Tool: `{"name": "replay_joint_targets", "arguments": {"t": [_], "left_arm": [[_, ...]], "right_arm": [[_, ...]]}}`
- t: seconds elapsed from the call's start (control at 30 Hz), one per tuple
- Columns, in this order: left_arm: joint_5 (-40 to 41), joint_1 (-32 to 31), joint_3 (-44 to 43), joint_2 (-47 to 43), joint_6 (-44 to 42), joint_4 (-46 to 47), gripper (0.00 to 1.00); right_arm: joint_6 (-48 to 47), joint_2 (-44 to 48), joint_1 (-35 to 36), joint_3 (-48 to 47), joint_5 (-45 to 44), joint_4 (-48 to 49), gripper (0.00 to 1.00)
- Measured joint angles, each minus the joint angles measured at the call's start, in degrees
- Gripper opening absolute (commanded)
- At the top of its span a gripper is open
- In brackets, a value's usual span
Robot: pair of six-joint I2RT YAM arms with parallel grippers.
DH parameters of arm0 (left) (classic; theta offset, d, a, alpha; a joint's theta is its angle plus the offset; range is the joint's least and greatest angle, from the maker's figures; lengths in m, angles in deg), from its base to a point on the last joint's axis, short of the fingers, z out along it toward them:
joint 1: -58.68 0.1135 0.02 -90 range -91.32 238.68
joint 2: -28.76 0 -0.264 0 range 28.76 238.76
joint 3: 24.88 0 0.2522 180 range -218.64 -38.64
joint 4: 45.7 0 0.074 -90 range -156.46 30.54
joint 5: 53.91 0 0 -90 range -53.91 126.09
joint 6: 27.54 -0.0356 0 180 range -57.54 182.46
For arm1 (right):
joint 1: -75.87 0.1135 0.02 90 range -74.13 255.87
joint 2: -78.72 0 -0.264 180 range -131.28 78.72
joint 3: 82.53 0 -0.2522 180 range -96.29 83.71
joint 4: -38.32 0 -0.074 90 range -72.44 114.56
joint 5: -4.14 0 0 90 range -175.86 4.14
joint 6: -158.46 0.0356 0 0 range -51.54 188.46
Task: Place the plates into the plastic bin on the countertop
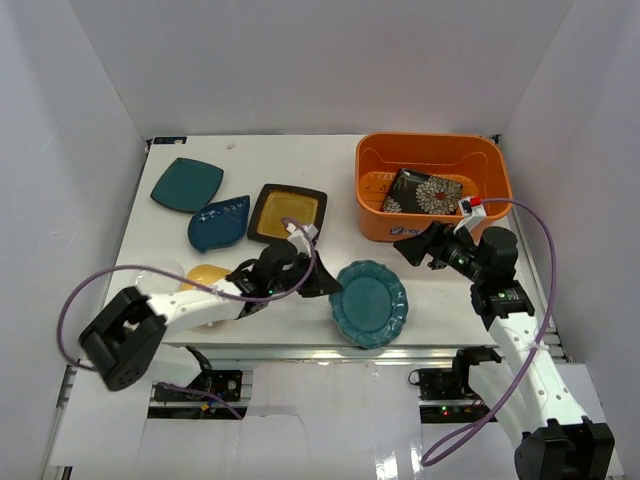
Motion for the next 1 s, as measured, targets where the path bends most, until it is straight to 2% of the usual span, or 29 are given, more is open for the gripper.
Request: {"name": "replay_joint_targets", "arguments": {"t": [0.17,0.3,0.47,0.67,0.73,0.77,0.8,0.83,0.87,0.93,0.97,1.0], "left_arm": [[-3.8,3.6,2.6,-15.9,-2.9,-9.0,0.00],[-6.8,7.9,2.7,-22.7,-3.6,-11.8,0.00],[-9.7,11.6,2.3,-25.2,-5.4,-15.8,0.00],[-12.9,12.7,0.4,-25.4,-6.3,-18.4,0.00],[-13.9,12.6,-0.4,-25.9,-6.5,-18.8,0.00],[-14.4,12.6,-0.9,-26.3,-6.7,-19.1,0.00],[-14.8,12.6,-1.5,-26.8,-6.9,-19.5,0.00],[-15.1,12.6,-2.0,-27.3,-7.1,-19.8,0.00],[-15.1,12.6,-2.6,-27.9,-7.3,-20.3,0.01],[-14.5,12.6,-3.6,-28.6,-9.1,-21.9,0.17],[-14.3,13.0,-3.9,-29.0,-10.2,-22.8,0.38],[-13.0,13.0,-4.3,-29.5,-10.6,-23.9,0.51]], "right_arm": [[-2.4,-0.6,0.7,1.5,4.6,0.0,0.91],[-4.1,-4.9,3.3,1.6,11.6,0.3,0.91],[-5.8,-7.0,11.1,1.6,16.1,0.5,0.95],[-5.5,-9.6,14.9,1.8,16.5,2.6,0.95],[-5.5,-10.6,16.0,1.8,16.5,3.2,1.00],[-5.4,-11.0,16.2,1.8,16.4,3.4,0.85],[-5.4,-11.2,16.2,1.8,16.5,3.8,0.74],[-5.2,-11.5,16.2,1.8,16.8,4.6,0.55],[-4.9,-11.7,16.3,1.8,17.0,5.5,0.28],[-1.9,-11.8,16.5,1.9,19.1,8.0,0.13],[0.0,-11.8,16.3,2.0,20.2,8.9,0.08],[1.2,-11.7,16.1,2.2,21.8,10.0,0.08]]}}
